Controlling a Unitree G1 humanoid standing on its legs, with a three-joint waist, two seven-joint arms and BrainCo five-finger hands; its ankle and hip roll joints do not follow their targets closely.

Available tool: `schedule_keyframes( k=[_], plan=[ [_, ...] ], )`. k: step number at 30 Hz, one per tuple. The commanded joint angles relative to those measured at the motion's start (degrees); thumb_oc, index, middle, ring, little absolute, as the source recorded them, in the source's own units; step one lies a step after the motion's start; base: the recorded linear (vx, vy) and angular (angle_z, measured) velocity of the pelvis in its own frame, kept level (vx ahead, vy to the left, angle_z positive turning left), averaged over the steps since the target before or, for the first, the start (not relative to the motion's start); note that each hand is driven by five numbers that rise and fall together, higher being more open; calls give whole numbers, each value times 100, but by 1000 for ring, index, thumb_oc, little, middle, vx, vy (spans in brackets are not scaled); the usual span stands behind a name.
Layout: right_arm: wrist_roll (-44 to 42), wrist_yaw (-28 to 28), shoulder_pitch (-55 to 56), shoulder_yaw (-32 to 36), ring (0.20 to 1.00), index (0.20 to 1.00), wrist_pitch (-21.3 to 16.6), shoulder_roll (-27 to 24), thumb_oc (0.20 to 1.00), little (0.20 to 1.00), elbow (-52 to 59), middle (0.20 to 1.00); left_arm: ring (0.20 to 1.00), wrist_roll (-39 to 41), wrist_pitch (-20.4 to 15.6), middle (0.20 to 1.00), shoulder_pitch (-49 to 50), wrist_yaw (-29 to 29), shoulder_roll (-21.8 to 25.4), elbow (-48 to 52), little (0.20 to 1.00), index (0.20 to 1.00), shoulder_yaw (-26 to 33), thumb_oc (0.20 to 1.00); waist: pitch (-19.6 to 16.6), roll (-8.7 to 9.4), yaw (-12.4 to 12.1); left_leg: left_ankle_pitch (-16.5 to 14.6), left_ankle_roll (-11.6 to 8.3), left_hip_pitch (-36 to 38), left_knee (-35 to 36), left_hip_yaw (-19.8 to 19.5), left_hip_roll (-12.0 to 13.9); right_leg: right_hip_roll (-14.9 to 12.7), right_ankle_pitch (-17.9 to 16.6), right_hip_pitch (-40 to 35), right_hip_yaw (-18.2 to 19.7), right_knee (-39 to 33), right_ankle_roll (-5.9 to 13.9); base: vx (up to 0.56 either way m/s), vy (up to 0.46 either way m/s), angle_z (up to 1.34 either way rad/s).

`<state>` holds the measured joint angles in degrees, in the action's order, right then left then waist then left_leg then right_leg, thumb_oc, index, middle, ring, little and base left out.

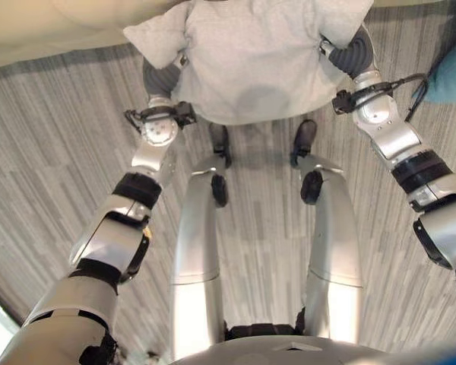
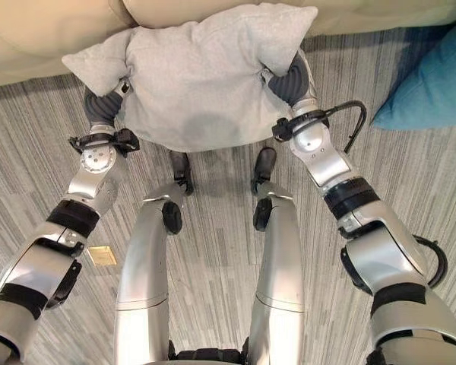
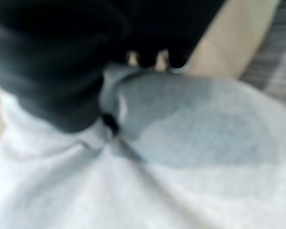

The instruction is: Pick up all the scattered cushions and arrange them neatly on the sofa.

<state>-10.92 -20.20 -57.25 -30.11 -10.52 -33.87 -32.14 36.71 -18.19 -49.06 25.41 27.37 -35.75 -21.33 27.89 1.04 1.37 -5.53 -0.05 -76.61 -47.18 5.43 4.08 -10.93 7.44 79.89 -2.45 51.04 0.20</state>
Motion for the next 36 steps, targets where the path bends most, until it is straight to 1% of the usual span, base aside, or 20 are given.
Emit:
schedule_keyframes(
  k=[1,6,8,9,10,12,13,14,15,16,19,22,25,27,28,29,31,33,35,36],
  plan=[
    [222,242,569,-51,200,200,-643,574,200,200,831,200,200,-318,-509,200,385,-305,-539,699,200,200,70,200,-837,-146,4,198,-233,18,598,-361,-114,237,23,-169,-205,-97,288,-98,-69,-4],
    [421,355,1487,365,200,200,-681,545,200,200,1300,200,200,-459,-516,200,1161,-542,-692,1282,200,200,198,200,-938,-157,17,432,-359,1069,1513,-386,-2,278,-50,-1229,-357,-896,299,-71,-55,0],
    [388,539,2380,694,200,200,-756,658,200,200,1788,200,200,-458,-514,200,1920,-866,-805,1671,200,200,293,200,-1058,-146,8,624,-468,2101,2222,-392,109,268,-102,-2239,-478,-1564,319,21,-93,7],
    [404,587,2549,756,200,200,-774,666,200,200,1880,200,200,-459,-518,200,2060,-931,-812,1728,200,200,296,200,-1099,-143,9,645,-482,2296,2300,-401,108,267,-100,-2431,-533,-1667,323,-24,-70,8],
    [342,632,2765,809,200,200,-801,745,200,200,1982,200,200,-476,-506,200,2227,-991,-843,1858,200,200,274,200,-1102,-143,-4,864,-464,2505,2488,-386,125,287,-283,-2669,-612,-1889,272,-16,-52,6],
    [370,708,3127,925,200,200,-819,756,200,200,2166,200,200,-520,-471,200,2513,-1116,-844,1985,200,200,244,200,-1144,-123,10,901,-492,3079,2711,-380,154,339,-279,-3246,-678,-2145,260,33,-59,3],
    [371,709,3137,928,200,200,-816,756,200,200,2173,200,200,-521,-469,200,2520,-1115,-843,1990,200,200,242,200,-1125,-124,9,905,-493,3113,2726,-381,155,342,-283,-3281,-682,-2160,260,81,-43,4],
    [335,770,3334,973,200,200,-830,786,200,200,2262,200,200,-540,-454,200,2679,-1188,-830,2058,200,200,230,200,-1133,-114,12,907,-501,3390,2801,-370,150,370,-278,-3557,-710,-2263,256,126,-53,7],
    [400,822,3623,1037,200,200,-831,767,200,200,2428,200,200,-553,-416,200,2948,-1304,-823,2183,200,200,210,200,-1181,-94,16,920,-533,3942,3009,-335,173,415,-252,-4148,-745,-2503,252,176,-66,10],
    [436,854,3782,1064,200,200,-819,776,200,200,2471,200,200,-578,-401,200,3106,-1354,-826,2214,200,200,192,200,-1195,-81,19,922,-547,4267,3097,-311,179,447,-235,-4481,-780,-2631,250,180,-69,12],
    [452,955,4202,1147,200,200,-791,744,200,200,2522,200,200,-682,-332,200,3451,-1475,-753,2261,200,200,170,200,-1281,-61,47,982,-586,5106,3441,-246,208,563,-266,-5357,-846,-3029,259,160,-58,3],
    [387,1076,4521,1164,200,200,-759,780,200,200,2487,200,200,-787,-264,200,3752,-1569,-710,2181,200,200,135,200,-1389,-18,77,960,-627,5822,3664,-192,194,695,-261,-6128,-803,-3409,266,155,-64,-1],
    [399,1117,4661,1237,200,200,-749,732,200,200,2519,200,200,-828,-248,200,3885,-1625,-695,2171,200,200,129,200,-1495,6,80,966,-636,6113,3738,-191,176,762,-313,-6534,-784,-3716,265,117,-66,-2],
    [431,1106,4894,1422,200,200,-758,616,200,200,2604,200,200,-754,-225,200,4061,-1686,-773,2110,200,200,116,200,-1598,101,144,1011,-736,6246,3490,-25,205,774,-342,-7070,-857,-4124,228,143,-126,13],
    [443,1099,4951,1478,200,200,-752,608,200,200,2633,200,200,-758,-216,200,4109,-1705,-776,2097,200,200,123,200,-1643,141,176,1068,-750,6224,3332,122,220,767,-352,-7207,-900,-4229,218,82,-74,23],
    [443,1099,4958,1479,200,200,-750,609,200,200,2637,200,200,-758,-215,200,4113,-1705,-774,2099,200,200,121,200,-1640,139,179,1061,-752,6223,3318,116,223,771,-358,-7222,-905,-4244,218,139,-65,25],
    [454,1083,5091,1562,200,200,-743,623,200,200,2663,200,200,-884,-192,200,4239,-1781,-713,2081,200,200,65,200,-1796,182,180,1095,-727,6378,3267,395,223,777,-377,-7573,-976,-4476,237,202,-38,28],
    [439,1098,5132,1587,200,200,-739,639,200,200,2669,200,200,-903,-177,200,4287,-1795,-696,2103,200,200,67,200,-1846,190,166,1074,-695,6477,3386,471,189,781,-395,-7676,-977,-4536,255,144,3,26],
    [475,1098,5206,1641,200,200,-728,654,200,200,2715,200,200,-920,-114,200,4412,-1817,-684,2131,200,200,81,200,-1989,209,138,1047,-608,6671,3876,651,66,790,-448,-7873,-996,-4650,336,266,34,22],
    [488,1079,5260,1683,200,200,-716,680,200,200,2729,200,200,-929,-59,200,4463,-1817,-717,2139,200,200,117,200,-2080,204,116,1155,-569,6698,4203,868,-14,815,-469,-8059,-1034,-4698,398,248,52,17]
  ],
)
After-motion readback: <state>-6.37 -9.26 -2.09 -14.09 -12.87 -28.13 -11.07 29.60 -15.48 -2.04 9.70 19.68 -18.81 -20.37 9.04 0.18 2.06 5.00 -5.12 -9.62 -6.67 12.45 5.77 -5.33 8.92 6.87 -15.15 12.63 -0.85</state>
